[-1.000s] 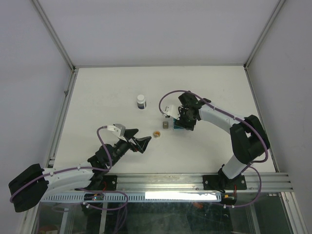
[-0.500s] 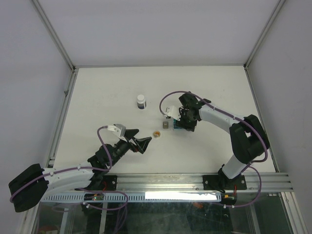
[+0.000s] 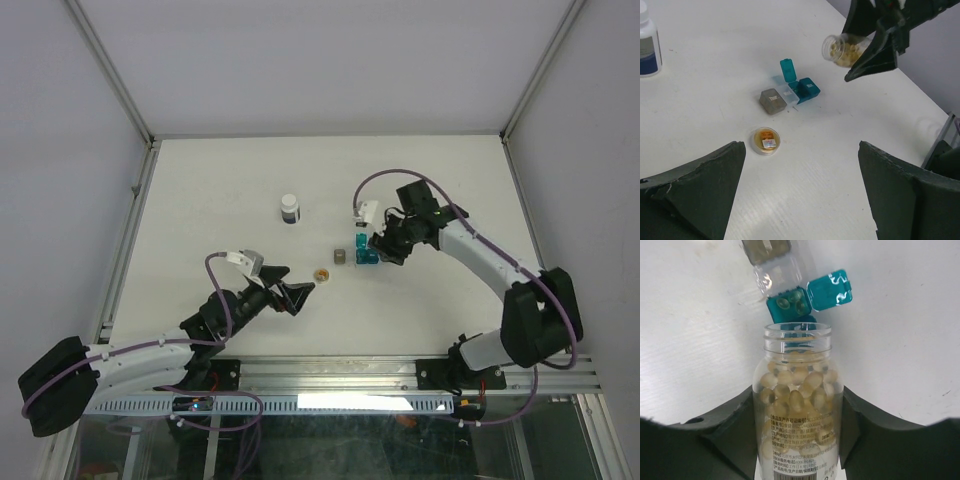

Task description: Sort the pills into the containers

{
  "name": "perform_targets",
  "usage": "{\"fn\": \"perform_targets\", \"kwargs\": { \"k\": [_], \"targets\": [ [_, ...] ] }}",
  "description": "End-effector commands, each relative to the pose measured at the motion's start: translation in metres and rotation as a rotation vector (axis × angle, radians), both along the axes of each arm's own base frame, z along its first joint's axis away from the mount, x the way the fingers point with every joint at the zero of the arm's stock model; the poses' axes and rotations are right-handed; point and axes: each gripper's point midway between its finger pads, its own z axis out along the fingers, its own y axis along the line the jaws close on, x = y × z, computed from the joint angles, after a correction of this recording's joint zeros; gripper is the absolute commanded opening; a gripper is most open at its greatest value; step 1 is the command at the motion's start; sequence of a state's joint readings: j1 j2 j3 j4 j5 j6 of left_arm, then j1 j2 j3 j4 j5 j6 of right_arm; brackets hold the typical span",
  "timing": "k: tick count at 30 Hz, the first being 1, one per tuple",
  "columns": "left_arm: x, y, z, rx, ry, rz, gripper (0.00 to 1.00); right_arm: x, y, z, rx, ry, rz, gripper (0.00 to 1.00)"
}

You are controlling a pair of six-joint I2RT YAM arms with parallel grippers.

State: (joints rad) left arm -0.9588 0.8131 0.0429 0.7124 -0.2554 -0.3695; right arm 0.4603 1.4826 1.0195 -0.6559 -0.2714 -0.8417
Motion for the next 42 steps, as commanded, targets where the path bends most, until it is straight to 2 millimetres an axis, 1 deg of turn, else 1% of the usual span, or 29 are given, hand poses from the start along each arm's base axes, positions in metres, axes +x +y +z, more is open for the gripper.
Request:
{"fn": "perform_targets", "kwargs": {
  "k": [1,2,3,6,8,9,10,11,12,13,15,17,19,20,21,24,27,30,31,33,34,37,42],
  "targets": [
    [-0.001,-0.019,0.018,-0.06,0.078,-0.066,0.99,-0.014,0.031,0.073,0.384,-0.07,0.059,0.0],
    [-0.001,-0.021,0.018,-0.057,0.095,-0.071,0.99,-0.019,0.039,0.093,0.488,-0.081,0.089,0.0],
    [0.0,-0.023,0.02,-0.057,0.11,-0.073,0.99,-0.024,0.043,0.111,0.568,-0.093,0.108,0.0],
    [0.002,-0.028,0.023,-0.029,0.169,-0.067,0.99,-0.033,0.049,0.162,0.78,-0.15,0.149,0.0],
    [0.004,-0.03,0.024,-0.005,0.209,-0.06,0.99,-0.044,0.053,0.196,0.911,-0.173,0.191,0.0],
    [0.004,-0.032,0.026,0.002,0.225,-0.06,0.99,-0.046,0.055,0.21,0.948,-0.217,0.221,0.0],
    [0.005,-0.033,0.029,0.009,0.237,-0.057,0.99,-0.058,0.059,0.222,1.016,-0.167,0.228,0.0],
    [0.006,-0.034,0.027,0.024,0.261,-0.053,0.99,-0.066,0.061,0.229,1.061,-0.144,0.241,0.0],
    [0.007,-0.036,0.031,0.026,0.27,-0.051,0.99,-0.072,0.061,0.236,1.098,-0.129,0.245,0.0],
    [0.008,-0.037,0.03,0.042,0.289,-0.047,0.99,-0.078,0.061,0.241,1.123,-0.138,0.256,0.0],
    [0.01,-0.039,0.028,0.069,0.319,-0.037,0.96,-0.086,0.059,0.238,1.147,-0.174,0.276,0.0],
    [0.014,-0.039,0.022,0.116,0.354,-0.006,0.91,-0.088,0.052,0.233,1.157,-0.216,0.261,0.0],
    [0.021,-0.04,0.017,0.185,0.38,0.058,0.86,-0.086,0.046,0.225,1.154,-0.208,0.229,0.0],
    [0.022,-0.039,0.009,0.234,0.392,0.088,0.86,-0.088,0.044,0.221,1.148,-0.192,0.233,0.0],
    [0.025,-0.039,-0.002,0.291,0.402,0.122,0.86,-0.091,0.043,0.219,1.143,-0.175,0.24,0.0],
    [0.027,-0.047,-0.017,0.356,0.432,0.125,0.86,-0.095,0.043,0.221,1.145,-0.161,0.248,0.0],
    [0.03,-0.053,-0.022,0.381,0.434,0.119,0.87,-0.09,0.042,0.222,1.154,-0.165,0.206,0.0],
    [0.036,-0.058,-0.02,0.403,0.399,0.108,0.89,-0.083,0.041,0.219,1.152,-0.134,0.15,0.0],
    [0.037,-0.062,-0.019,0.41,0.38,0.089,0.89,-0.079,0.039,0.222,1.147,-0.13,0.119,0.0],
    [0.04,-0.07,-0.017,0.419,0.348,0.048,0.91,-0.073,0.036,0.219,1.129,-0.104,0.068,0.0],
    [0.042,-0.07,-0.018,0.427,0.344,0.046,0.91,-0.073,0.035,0.218,1.126,-0.086,0.05,0.0],
    [0.049,-0.067,-0.023,0.437,0.357,0.048,0.91,-0.063,0.031,0.213,1.087,-0.146,0.047,0.0],
    [0.052,-0.059,-0.035,0.446,0.39,0.066,0.91,-0.057,0.026,0.206,1.065,-0.163,0.027,0.0]
  ]
}}
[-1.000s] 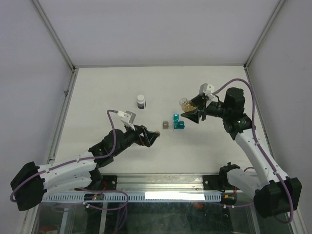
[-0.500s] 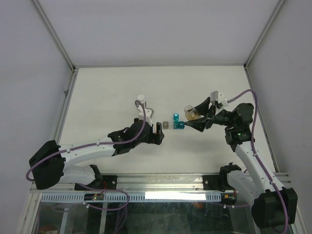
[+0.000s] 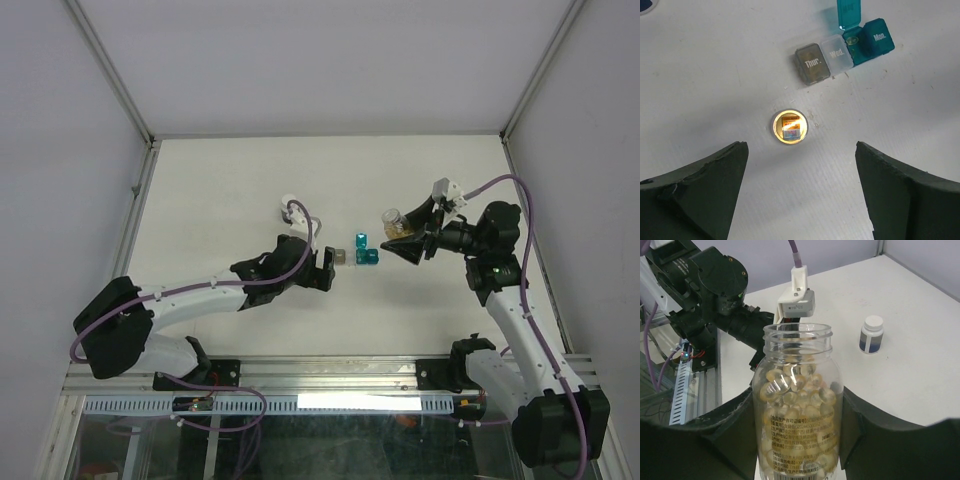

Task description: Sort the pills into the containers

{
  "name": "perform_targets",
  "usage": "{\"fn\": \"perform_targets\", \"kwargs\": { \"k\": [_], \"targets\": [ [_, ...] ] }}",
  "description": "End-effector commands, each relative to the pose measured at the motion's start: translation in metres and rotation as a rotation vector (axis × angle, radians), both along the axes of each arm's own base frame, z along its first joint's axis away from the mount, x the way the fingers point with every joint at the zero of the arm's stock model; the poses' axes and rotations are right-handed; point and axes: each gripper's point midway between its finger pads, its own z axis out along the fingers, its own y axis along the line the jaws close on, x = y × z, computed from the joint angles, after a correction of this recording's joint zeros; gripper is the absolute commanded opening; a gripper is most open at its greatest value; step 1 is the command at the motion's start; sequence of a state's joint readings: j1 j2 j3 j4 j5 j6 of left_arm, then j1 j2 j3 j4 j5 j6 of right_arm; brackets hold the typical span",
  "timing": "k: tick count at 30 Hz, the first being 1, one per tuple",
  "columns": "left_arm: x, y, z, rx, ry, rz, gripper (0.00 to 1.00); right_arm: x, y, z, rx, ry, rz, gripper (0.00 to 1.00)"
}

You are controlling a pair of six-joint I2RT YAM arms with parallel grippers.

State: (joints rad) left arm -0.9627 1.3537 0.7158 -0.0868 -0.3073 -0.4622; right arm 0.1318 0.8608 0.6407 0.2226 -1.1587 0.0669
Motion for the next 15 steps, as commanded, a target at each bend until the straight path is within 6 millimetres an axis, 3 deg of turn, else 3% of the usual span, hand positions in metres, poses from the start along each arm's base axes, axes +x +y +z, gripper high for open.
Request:
{"fn": "perform_targets", "kwargs": {
  "k": [1,9,15],
  "targets": [
    [0.011,-0.005,0.01,-0.029,-0.027,0.001,0.9,0.012,-0.006,0.007,-0.034,-0.067,-0.044,0.0],
    [0.023,-0.005,-0.03,0.123,0.046,0.019,0.84,0.017,-0.009,-0.001,-0.053,-0.069,-0.051,0.0],
    [0.028,-0.015,-0.045,0.17,0.093,0.013,0.76,0.016,-0.008,-0.002,-0.054,-0.059,-0.041,0.0]
  ]
}}
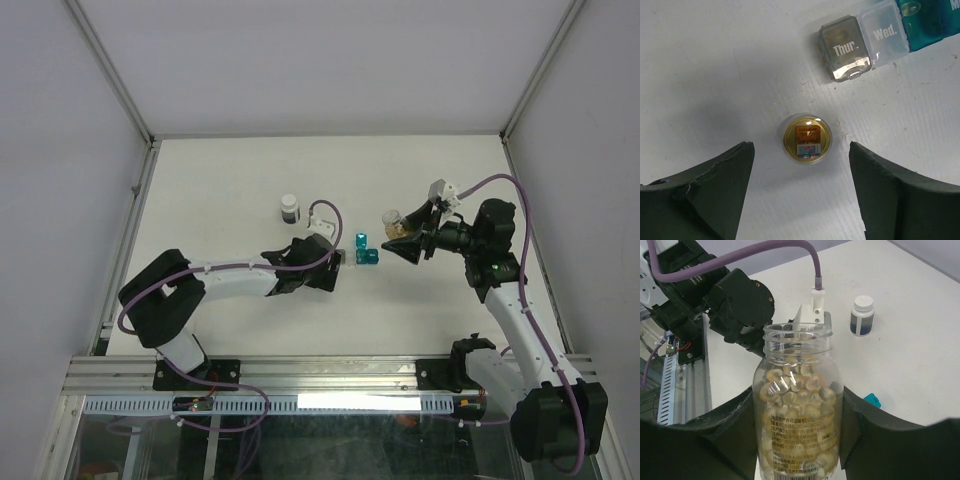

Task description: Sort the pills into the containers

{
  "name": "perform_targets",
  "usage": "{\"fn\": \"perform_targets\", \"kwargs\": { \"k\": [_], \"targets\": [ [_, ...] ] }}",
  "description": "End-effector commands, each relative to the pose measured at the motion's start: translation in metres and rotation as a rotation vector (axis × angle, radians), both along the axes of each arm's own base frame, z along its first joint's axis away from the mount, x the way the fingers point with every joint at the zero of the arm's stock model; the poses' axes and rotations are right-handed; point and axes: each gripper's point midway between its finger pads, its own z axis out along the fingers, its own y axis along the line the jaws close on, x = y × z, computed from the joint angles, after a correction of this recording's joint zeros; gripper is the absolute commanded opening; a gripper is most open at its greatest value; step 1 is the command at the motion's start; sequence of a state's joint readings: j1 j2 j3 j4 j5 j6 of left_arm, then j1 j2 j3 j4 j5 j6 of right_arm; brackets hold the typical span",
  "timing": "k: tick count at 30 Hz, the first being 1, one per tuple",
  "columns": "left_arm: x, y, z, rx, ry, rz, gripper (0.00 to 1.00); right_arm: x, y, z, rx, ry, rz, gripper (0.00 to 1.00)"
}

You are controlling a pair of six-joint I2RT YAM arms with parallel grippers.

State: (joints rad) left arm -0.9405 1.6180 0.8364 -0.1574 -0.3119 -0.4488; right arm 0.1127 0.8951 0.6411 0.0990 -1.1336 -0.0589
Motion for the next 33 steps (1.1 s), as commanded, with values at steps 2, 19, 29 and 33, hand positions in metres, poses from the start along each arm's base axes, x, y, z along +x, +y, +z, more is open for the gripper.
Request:
{"fn": "perform_targets", "kwargs": {
  "k": [2,19,29,33],
  "targets": [
    [0.016,-0.013,0.012,-0.005,-0.015,-0.002,0.74,0.005,-0.001,0.024,0.002,-0.094,0.003,0.0],
    [0.015,-0.015,0.0,0.086,0.04,0.012,0.5,0.004,0.0,0.023,0.004,-0.089,0.011,0.0],
    [0.014,-0.017,0.002,0.087,0.04,0.001,0.42,0.005,-0.001,0.021,0.003,-0.087,0.009,0.0],
    [0.015,-0.018,0.014,0.057,0.022,-0.001,0.37,0.005,-0.001,0.02,-0.002,-0.09,0.007,0.0]
  ]
}}
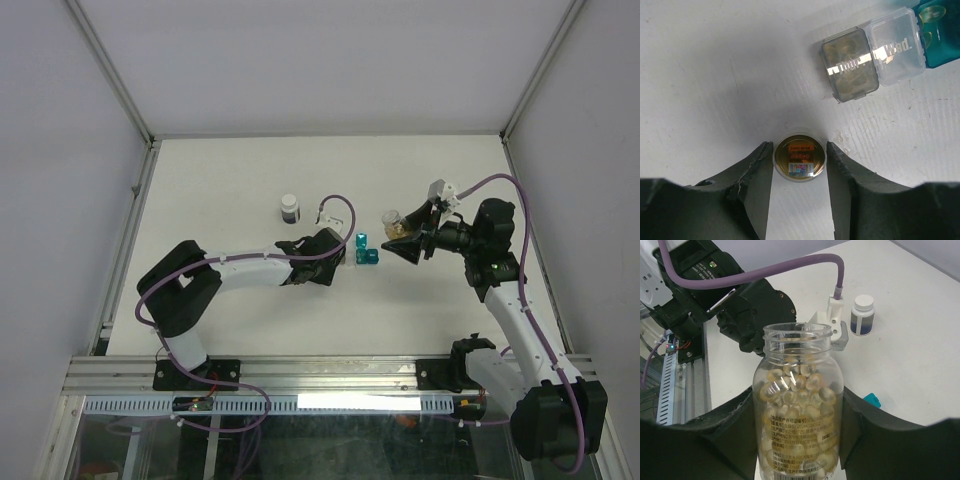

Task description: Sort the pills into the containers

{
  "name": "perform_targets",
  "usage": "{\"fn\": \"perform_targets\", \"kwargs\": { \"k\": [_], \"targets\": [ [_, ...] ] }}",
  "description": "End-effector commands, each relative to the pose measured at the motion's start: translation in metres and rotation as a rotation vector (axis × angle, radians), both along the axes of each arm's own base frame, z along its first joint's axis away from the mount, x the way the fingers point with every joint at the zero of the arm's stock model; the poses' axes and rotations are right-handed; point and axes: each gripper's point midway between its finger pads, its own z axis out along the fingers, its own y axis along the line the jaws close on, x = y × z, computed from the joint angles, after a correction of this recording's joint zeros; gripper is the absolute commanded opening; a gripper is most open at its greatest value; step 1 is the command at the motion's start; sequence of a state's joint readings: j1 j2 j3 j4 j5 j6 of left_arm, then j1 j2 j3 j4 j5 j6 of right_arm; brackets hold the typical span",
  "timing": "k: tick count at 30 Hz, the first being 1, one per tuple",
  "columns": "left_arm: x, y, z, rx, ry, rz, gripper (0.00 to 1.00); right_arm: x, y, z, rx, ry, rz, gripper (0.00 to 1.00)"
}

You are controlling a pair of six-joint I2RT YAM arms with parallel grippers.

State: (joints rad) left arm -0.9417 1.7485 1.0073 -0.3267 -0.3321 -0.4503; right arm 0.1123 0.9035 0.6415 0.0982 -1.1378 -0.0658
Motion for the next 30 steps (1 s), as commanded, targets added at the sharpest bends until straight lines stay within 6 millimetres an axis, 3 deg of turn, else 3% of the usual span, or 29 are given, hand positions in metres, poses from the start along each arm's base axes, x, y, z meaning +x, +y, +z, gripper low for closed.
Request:
{"fn": "perform_targets", "kwargs": {
  "k": [1,7,12,16,22,30],
  "targets": [
    [0.005,-0.013,0.027,-0.07,-0.047,-0.017,0.36,0.005,-0.001,0.021,-0.002,-0.095,0.004,0.0],
    [-0.001,-0.03,0.073,-0.282,-0.111,-0.085,0.32,0.005,-0.003,0.015,-0.027,-0.122,0.014,0.0],
    [-0.019,-0.048,0.123,-0.56,-0.162,-0.21,0.31,0.004,-0.005,0.004,-0.062,-0.159,0.044,0.0],
    [-0.032,-0.049,0.16,-0.776,-0.185,-0.314,0.31,0.004,-0.011,-0.003,-0.077,-0.176,0.049,0.0],
    [-0.045,-0.045,0.191,-0.966,-0.167,-0.444,0.32,0.003,-0.022,-0.009,-0.094,-0.216,0.048,0.0],
    [-0.054,-0.061,0.219,-1.1,-0.137,-0.573,0.31,0.001,-0.035,-0.023,-0.148,-0.28,0.03,0.0]
  ]
}}
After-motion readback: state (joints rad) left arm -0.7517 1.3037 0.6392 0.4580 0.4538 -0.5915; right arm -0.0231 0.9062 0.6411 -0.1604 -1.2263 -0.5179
